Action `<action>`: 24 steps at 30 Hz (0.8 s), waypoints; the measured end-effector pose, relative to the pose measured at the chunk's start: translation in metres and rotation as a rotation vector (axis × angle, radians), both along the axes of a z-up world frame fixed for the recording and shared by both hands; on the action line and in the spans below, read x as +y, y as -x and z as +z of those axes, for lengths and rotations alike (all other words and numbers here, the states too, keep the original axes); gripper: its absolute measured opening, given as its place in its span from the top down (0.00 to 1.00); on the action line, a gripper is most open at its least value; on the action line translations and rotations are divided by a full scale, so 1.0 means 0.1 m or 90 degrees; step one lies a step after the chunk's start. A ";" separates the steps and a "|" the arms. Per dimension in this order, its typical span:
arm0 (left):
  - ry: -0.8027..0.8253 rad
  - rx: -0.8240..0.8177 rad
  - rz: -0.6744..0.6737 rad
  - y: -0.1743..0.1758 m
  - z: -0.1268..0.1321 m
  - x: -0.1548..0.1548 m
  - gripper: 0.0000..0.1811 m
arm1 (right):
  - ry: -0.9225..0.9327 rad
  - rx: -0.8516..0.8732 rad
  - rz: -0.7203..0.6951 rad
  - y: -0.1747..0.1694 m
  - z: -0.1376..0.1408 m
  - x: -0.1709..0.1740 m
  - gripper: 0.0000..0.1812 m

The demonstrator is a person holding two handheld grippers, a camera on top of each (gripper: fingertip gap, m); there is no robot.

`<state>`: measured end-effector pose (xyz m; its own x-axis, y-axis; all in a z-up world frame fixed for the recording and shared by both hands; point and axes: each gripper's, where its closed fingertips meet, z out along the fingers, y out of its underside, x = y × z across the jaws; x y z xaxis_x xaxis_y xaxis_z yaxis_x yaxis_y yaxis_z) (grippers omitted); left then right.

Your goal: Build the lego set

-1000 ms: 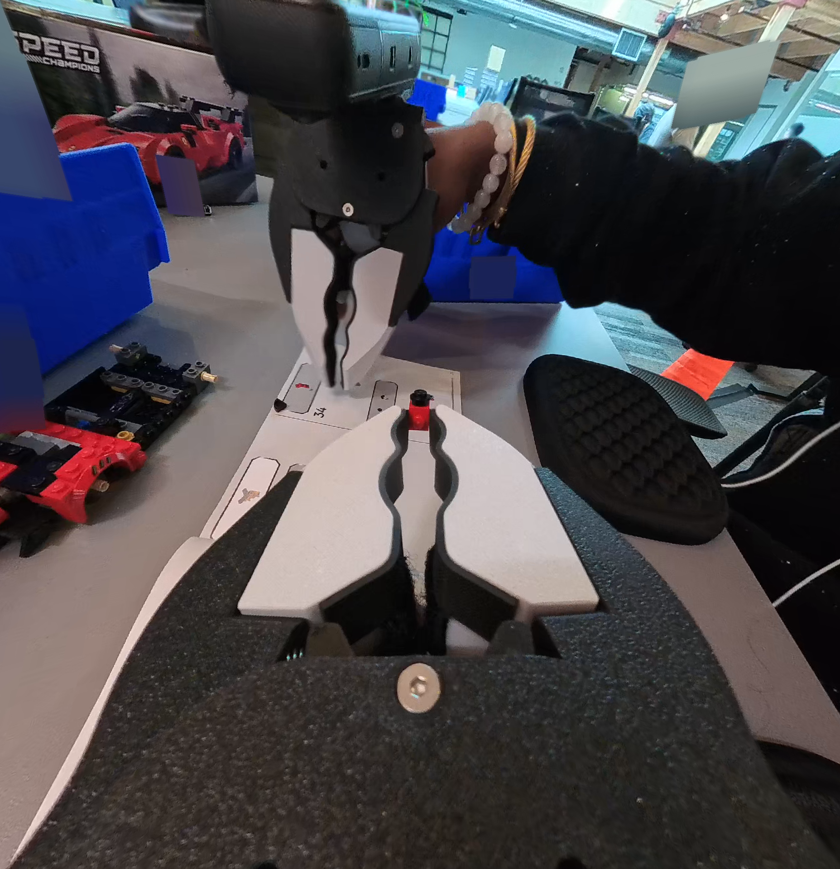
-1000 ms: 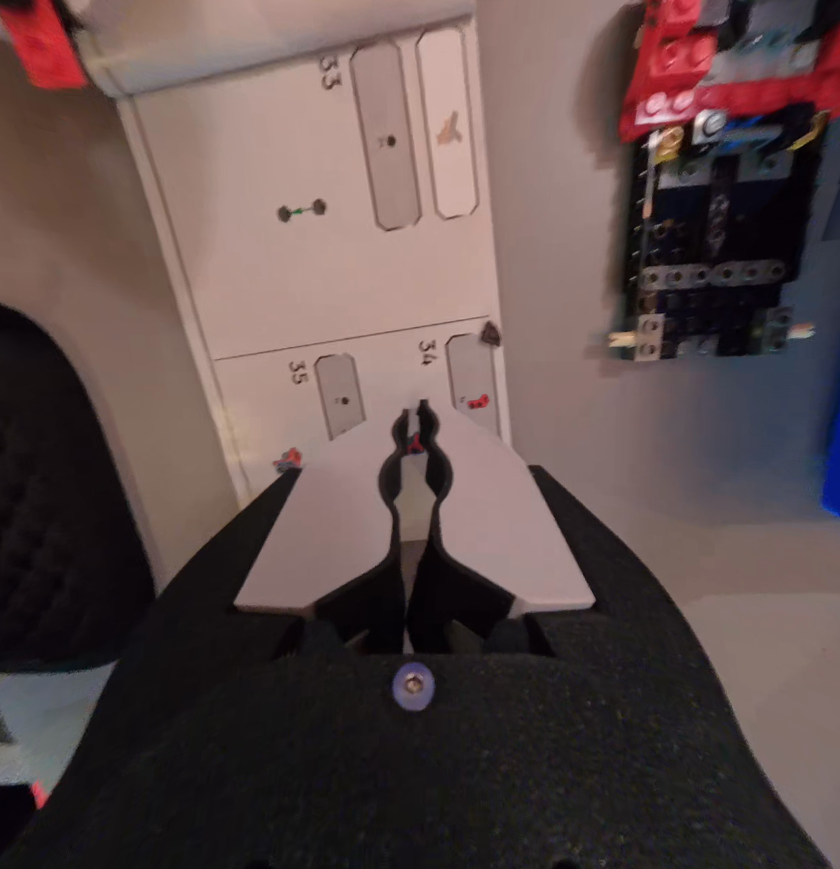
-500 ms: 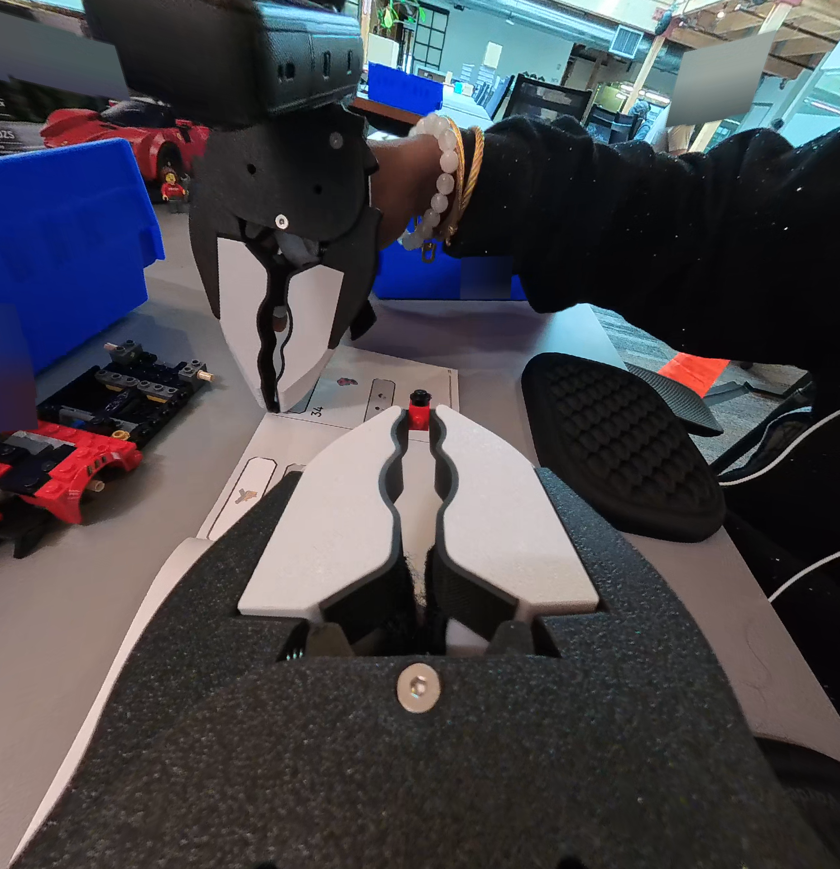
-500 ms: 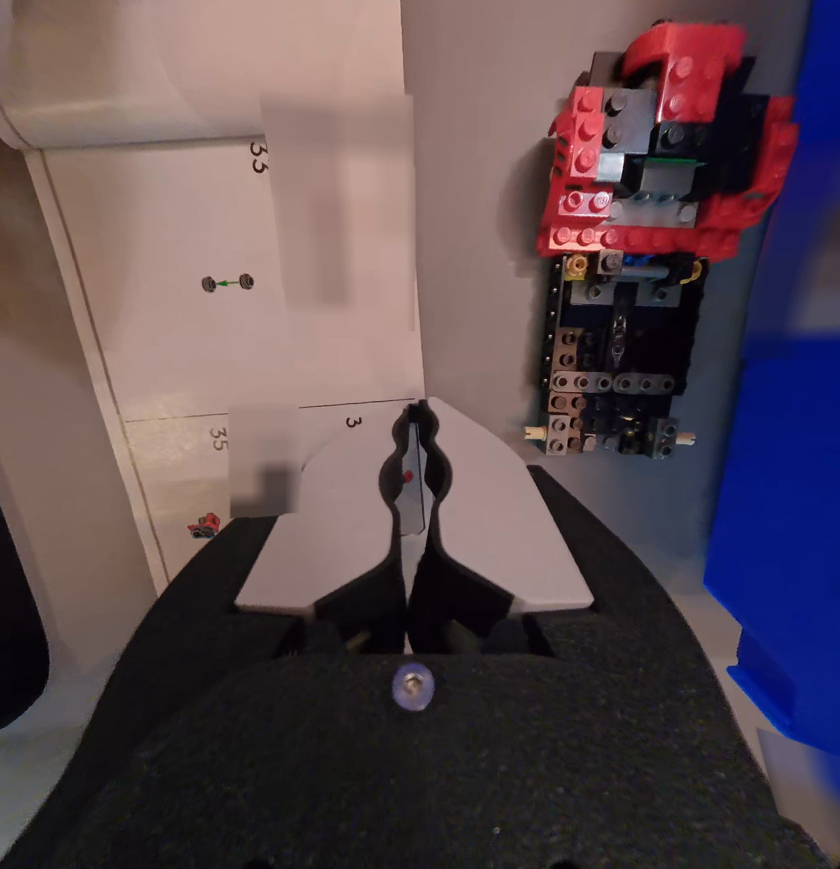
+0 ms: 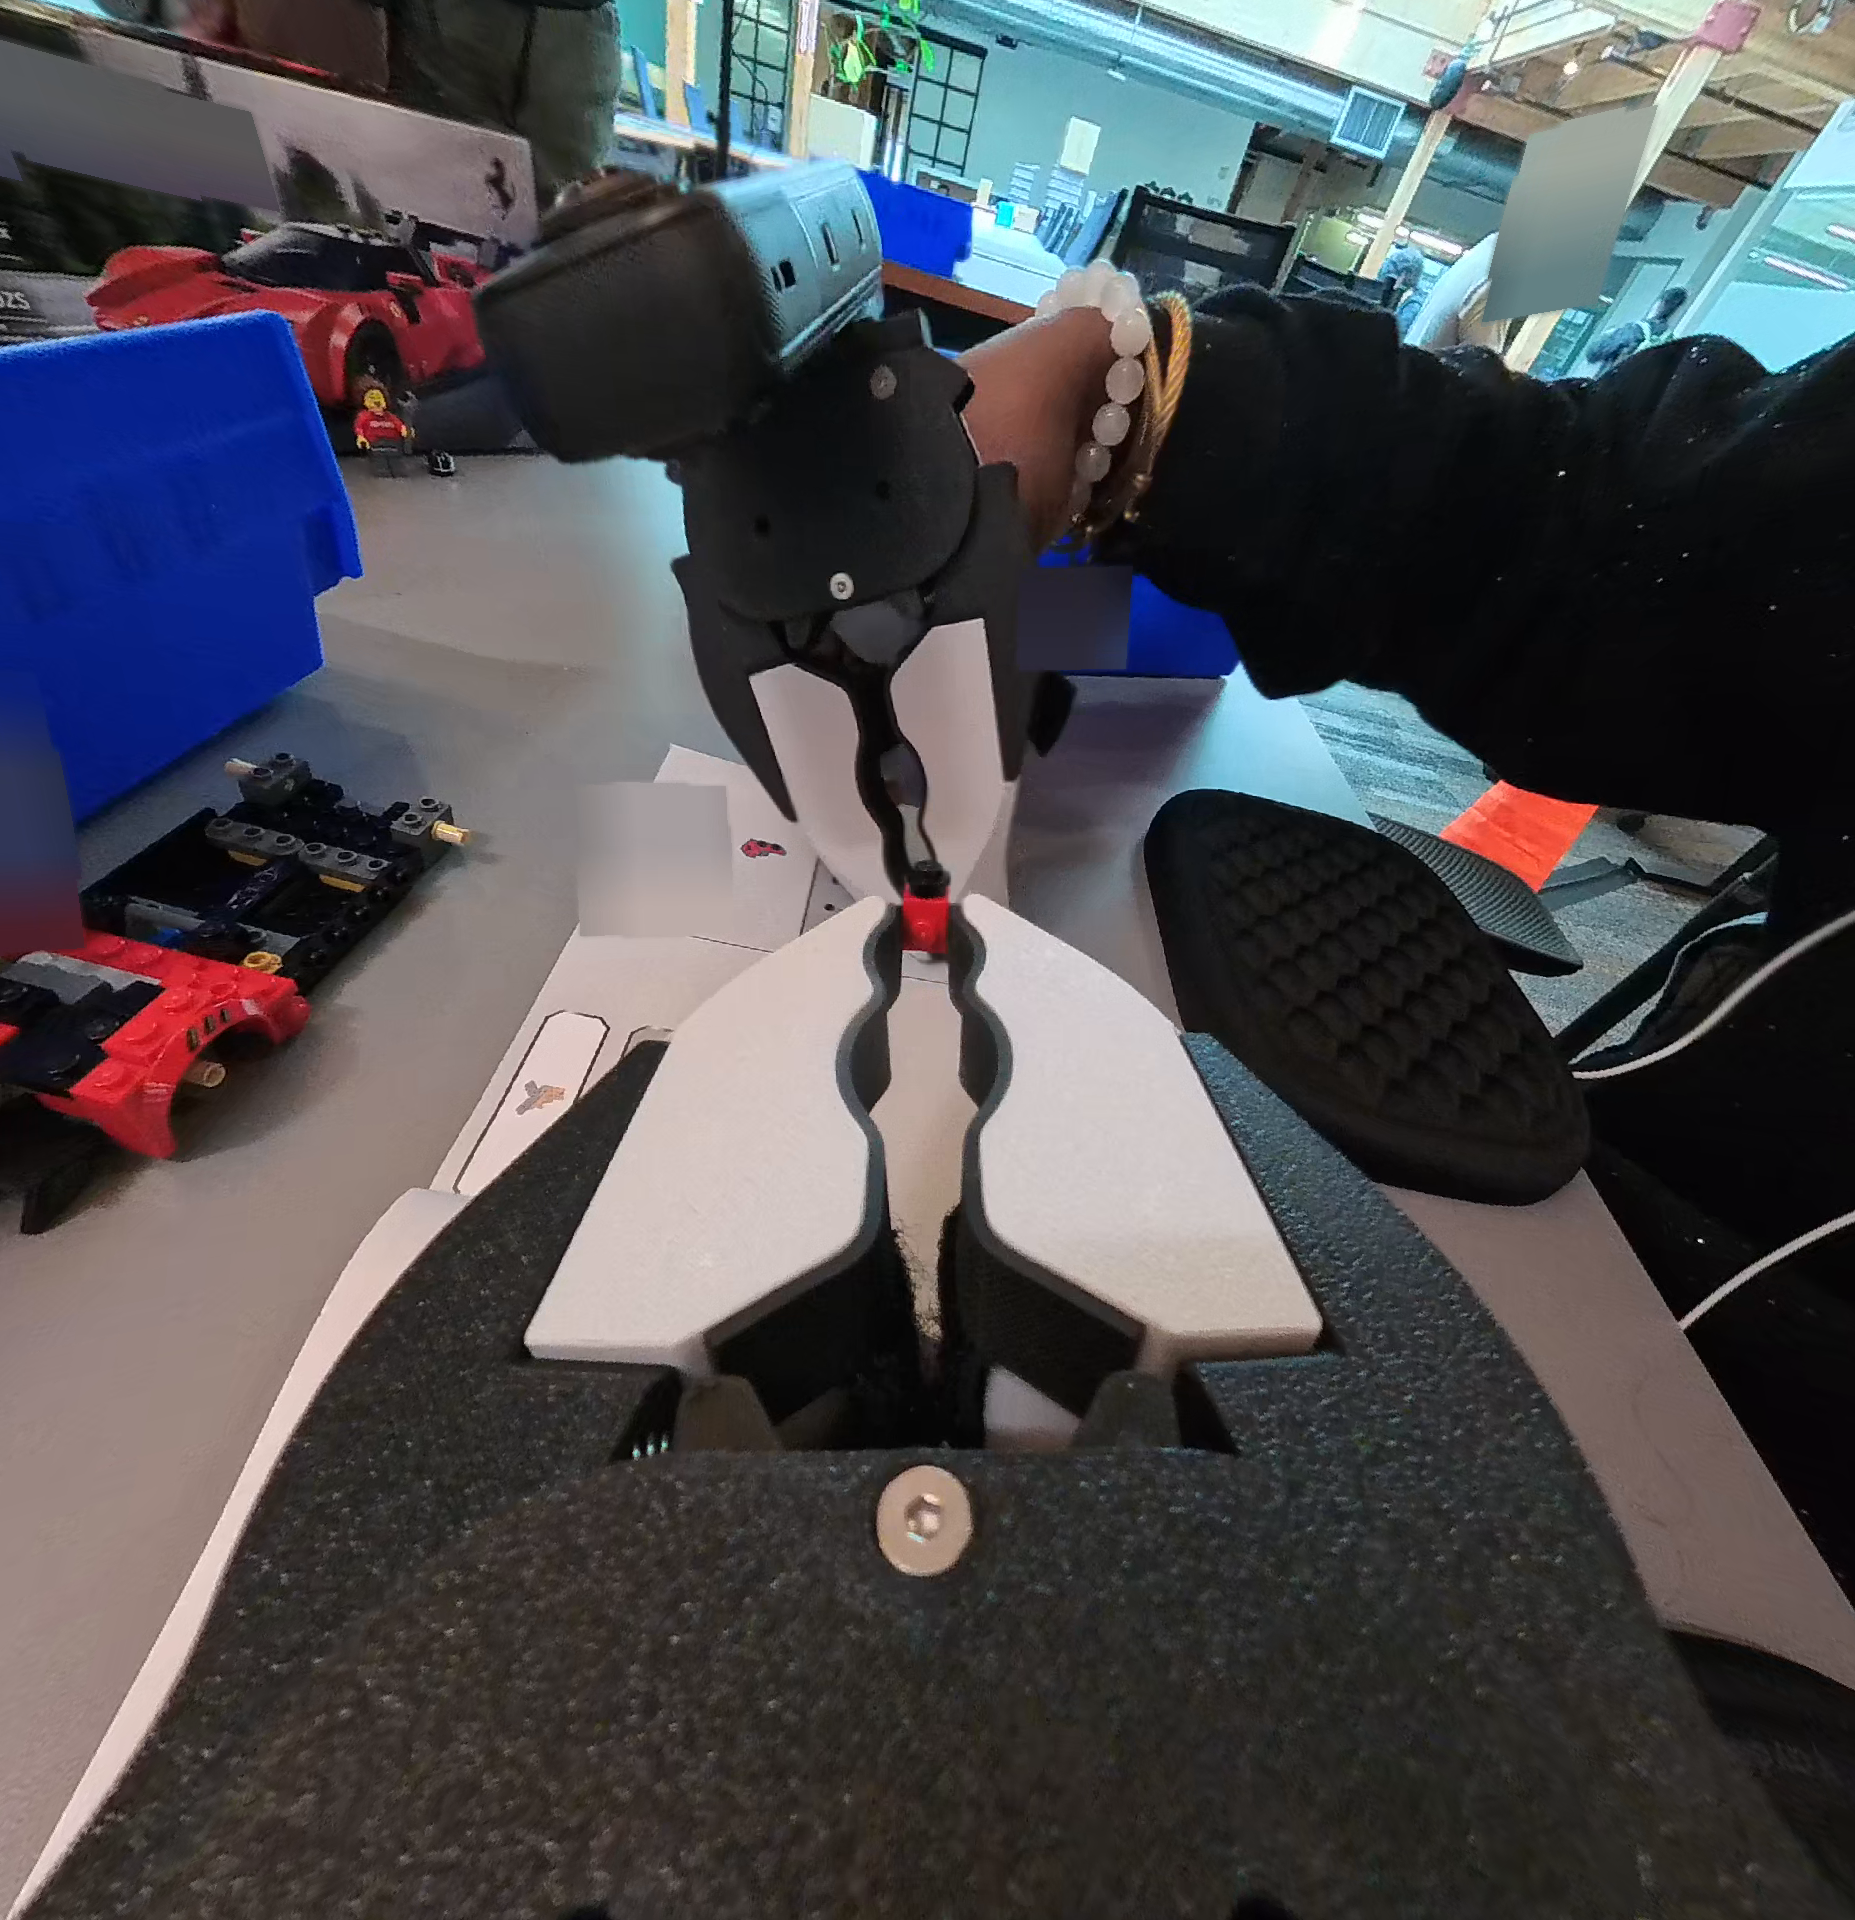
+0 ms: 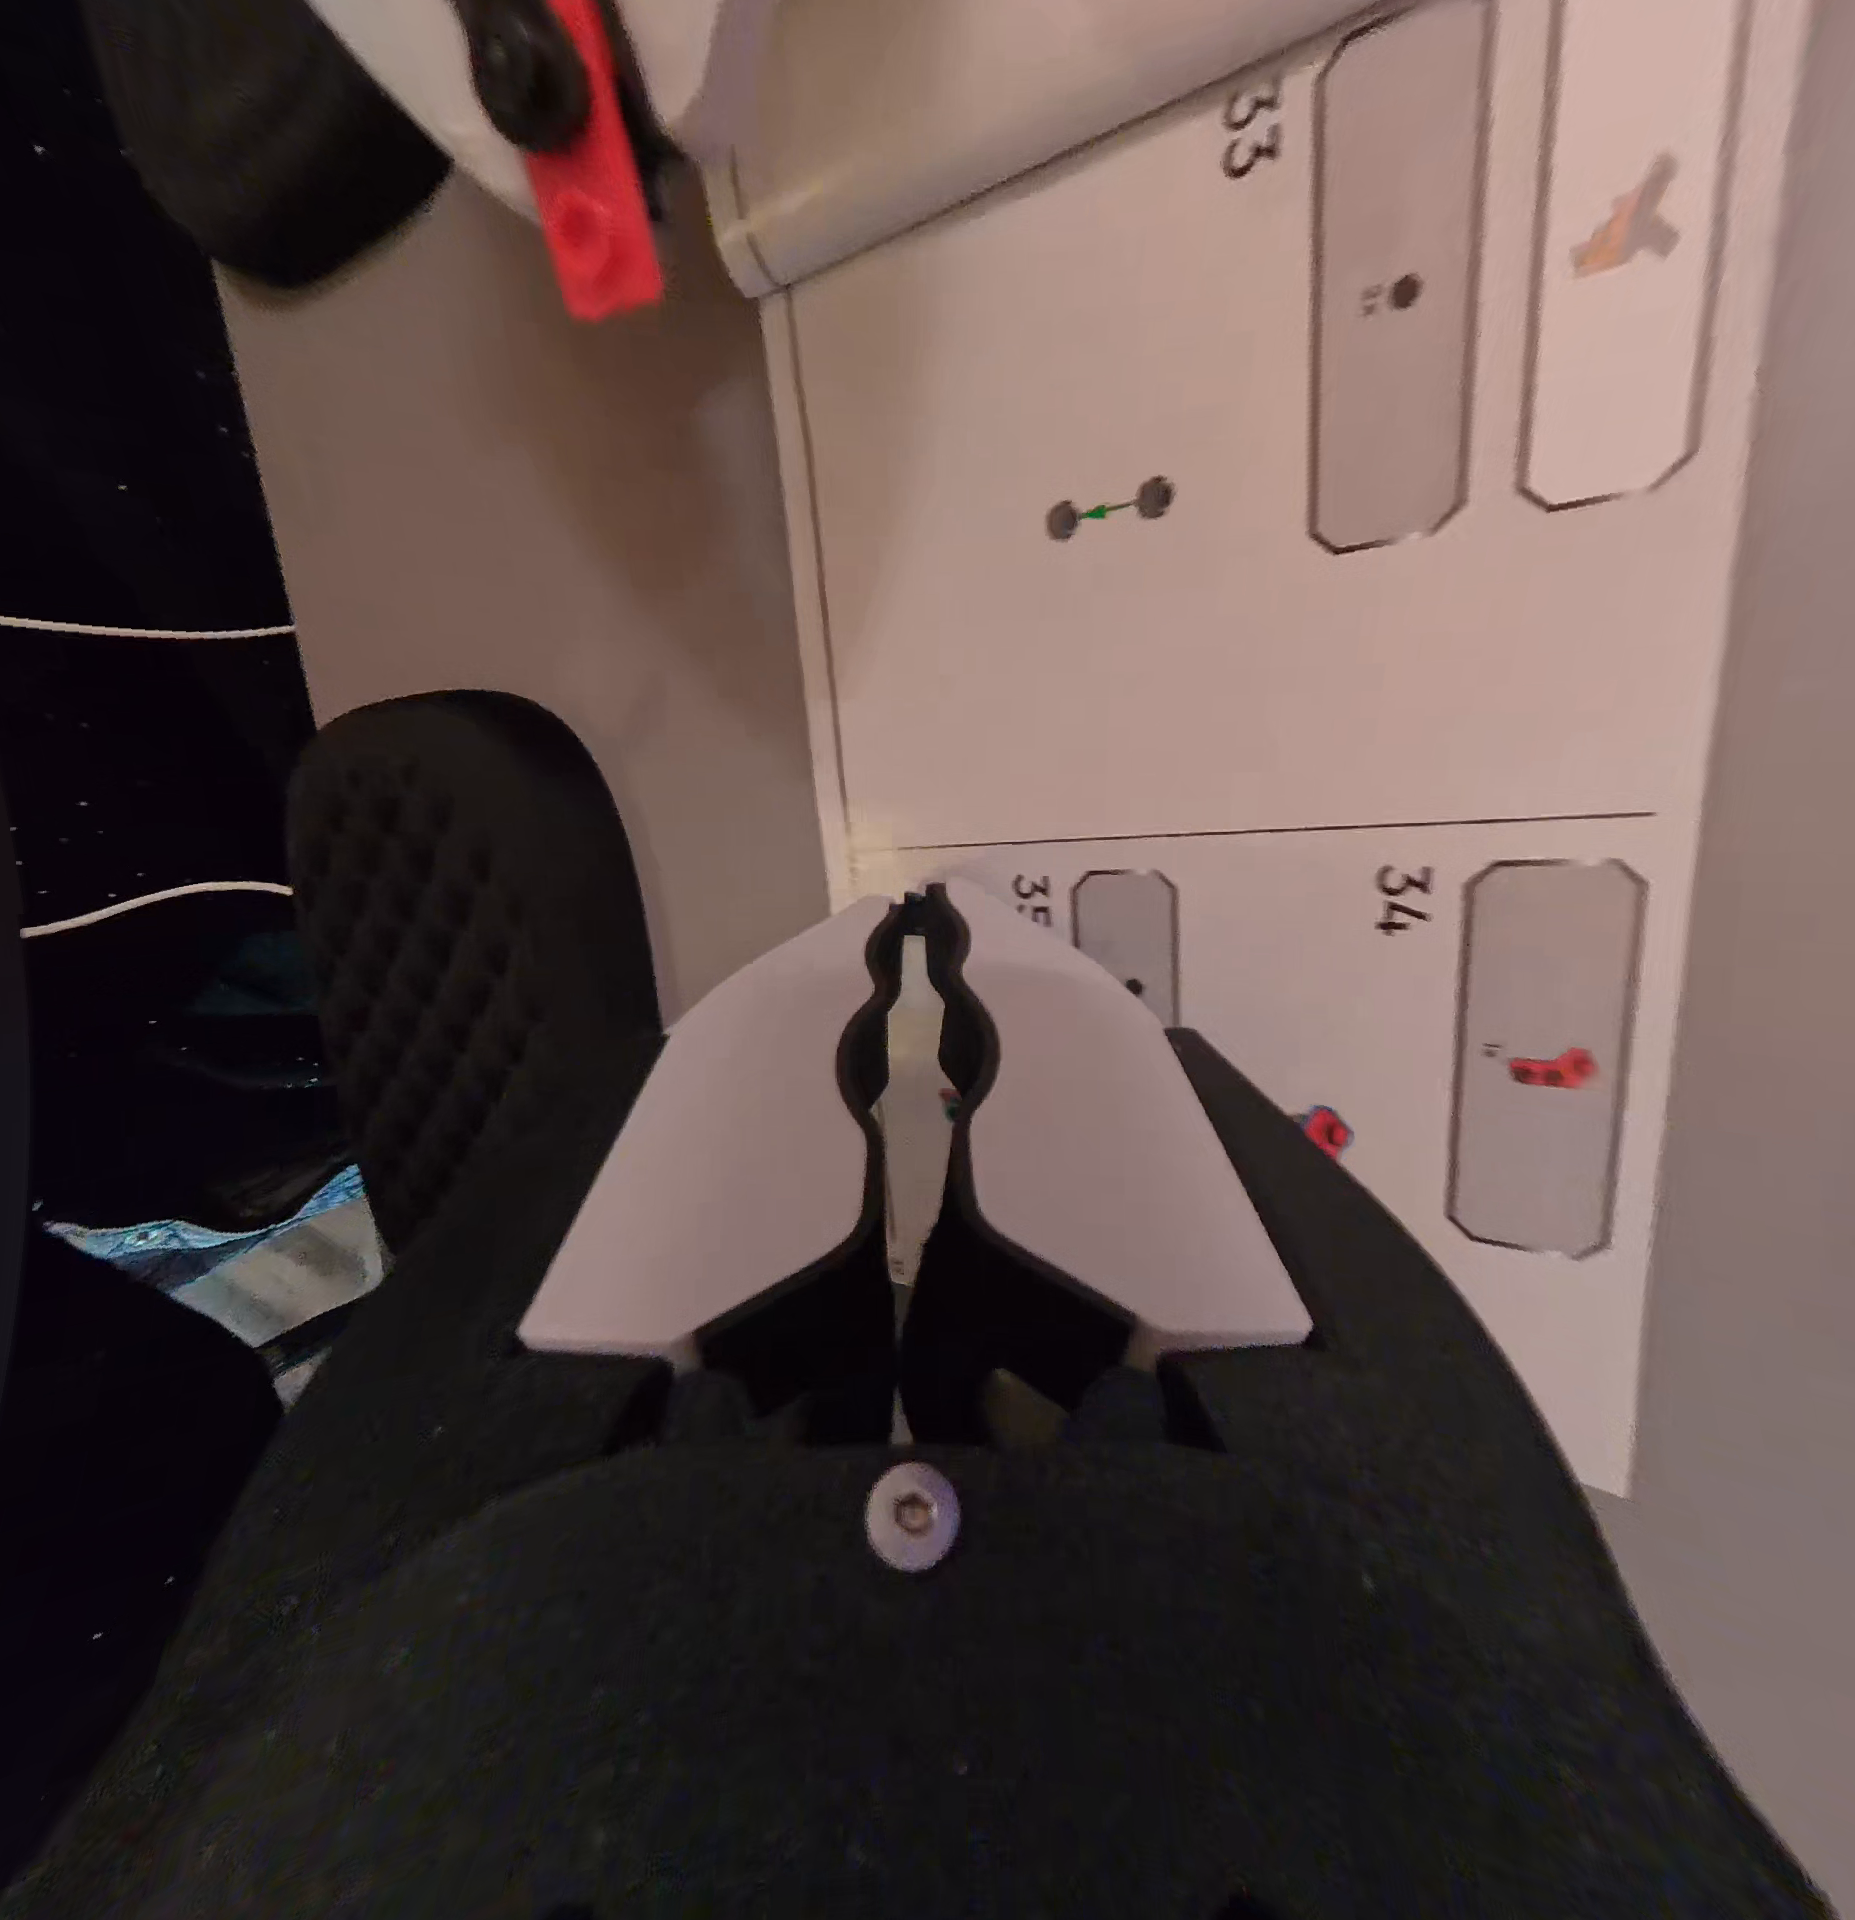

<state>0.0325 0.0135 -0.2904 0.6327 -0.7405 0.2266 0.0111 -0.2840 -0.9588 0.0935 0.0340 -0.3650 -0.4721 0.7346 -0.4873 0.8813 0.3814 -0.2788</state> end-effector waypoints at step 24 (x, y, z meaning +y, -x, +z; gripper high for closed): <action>0.003 0.009 -0.006 -0.03 -0.02 0.00 0.96 | -0.235 0.359 -0.076 0.06 0.13 0.31 0.98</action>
<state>0.0350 0.0130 -0.2922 0.6294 -0.7450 0.2211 -0.0050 -0.2884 -0.9575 0.0871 0.0649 -0.3519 -0.4860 0.8680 0.1020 0.6811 0.4493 -0.5781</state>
